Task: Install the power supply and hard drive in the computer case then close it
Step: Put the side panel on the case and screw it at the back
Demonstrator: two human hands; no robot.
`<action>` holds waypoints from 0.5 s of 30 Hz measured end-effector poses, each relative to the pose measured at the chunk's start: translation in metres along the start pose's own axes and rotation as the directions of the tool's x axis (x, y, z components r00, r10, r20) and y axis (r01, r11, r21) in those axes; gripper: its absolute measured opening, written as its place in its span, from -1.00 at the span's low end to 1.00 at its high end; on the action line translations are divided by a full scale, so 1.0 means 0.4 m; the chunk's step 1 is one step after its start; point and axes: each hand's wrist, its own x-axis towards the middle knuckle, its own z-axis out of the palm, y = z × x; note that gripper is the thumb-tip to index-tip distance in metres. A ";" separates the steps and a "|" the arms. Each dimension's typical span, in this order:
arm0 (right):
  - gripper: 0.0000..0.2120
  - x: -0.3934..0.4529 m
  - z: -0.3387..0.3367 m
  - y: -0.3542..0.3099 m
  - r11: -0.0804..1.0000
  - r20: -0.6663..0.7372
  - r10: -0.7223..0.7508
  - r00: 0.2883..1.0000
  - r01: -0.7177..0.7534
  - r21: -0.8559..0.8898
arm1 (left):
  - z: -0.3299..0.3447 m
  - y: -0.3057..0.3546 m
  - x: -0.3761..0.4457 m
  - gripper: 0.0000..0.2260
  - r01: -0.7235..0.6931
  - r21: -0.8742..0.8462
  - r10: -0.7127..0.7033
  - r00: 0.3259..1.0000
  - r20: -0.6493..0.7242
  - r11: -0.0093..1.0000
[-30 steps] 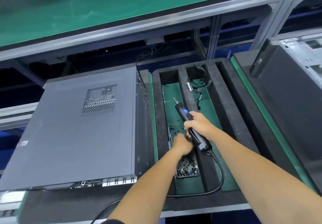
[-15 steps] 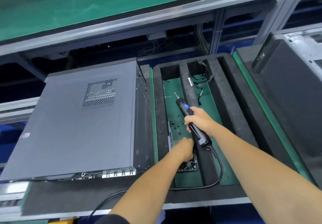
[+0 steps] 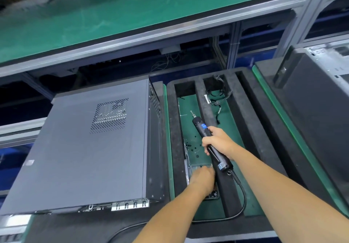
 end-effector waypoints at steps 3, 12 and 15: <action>-0.75 -0.001 -0.001 -0.001 1.000 0.002 0.001 1.000 -0.001 0.005 | -0.005 0.000 0.000 -0.77 0.027 -0.052 -0.027 1.000 0.002 0.998; -0.73 -0.003 -0.003 -0.005 1.000 0.007 0.004 1.000 -0.004 0.011 | -0.015 0.000 0.005 -0.75 0.073 -0.116 -0.077 0.996 -0.035 0.991; -0.73 -0.005 -0.004 -0.006 1.000 0.007 0.002 1.000 -0.002 0.006 | -0.018 0.002 0.005 -0.76 0.063 -0.103 -0.069 0.996 -0.048 0.993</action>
